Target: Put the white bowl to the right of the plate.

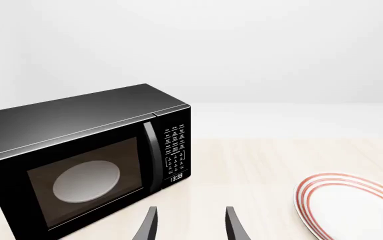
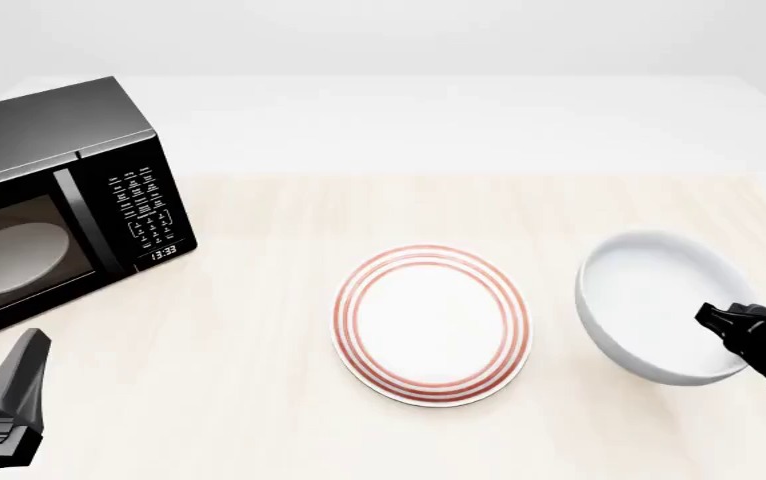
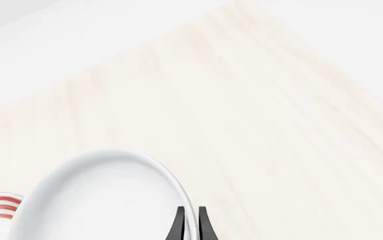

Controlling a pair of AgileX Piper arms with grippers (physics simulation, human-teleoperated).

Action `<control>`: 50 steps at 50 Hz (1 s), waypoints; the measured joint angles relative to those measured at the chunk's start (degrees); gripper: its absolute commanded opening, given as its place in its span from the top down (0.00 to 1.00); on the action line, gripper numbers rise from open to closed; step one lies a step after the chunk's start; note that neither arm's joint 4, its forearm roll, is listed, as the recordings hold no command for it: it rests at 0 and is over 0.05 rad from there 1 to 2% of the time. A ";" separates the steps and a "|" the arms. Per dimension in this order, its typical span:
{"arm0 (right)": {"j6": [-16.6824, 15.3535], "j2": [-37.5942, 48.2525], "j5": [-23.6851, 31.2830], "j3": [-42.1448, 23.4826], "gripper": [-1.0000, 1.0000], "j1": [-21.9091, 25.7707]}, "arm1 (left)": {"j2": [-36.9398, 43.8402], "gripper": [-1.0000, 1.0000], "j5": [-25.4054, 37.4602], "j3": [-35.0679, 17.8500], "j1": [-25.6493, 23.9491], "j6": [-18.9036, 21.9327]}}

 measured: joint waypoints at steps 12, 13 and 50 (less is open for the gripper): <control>-0.59 4.18 -2.07 -1.24 1.00 0.40 | 0.00 0.00 0.00 0.00 0.00 0.00; -0.63 4.59 -2.30 -1.34 1.00 0.43 | 0.00 0.00 0.00 0.00 0.00 0.00; -0.14 18.94 -11.89 -3.09 1.00 0.95 | 0.00 0.00 0.00 0.00 0.00 0.00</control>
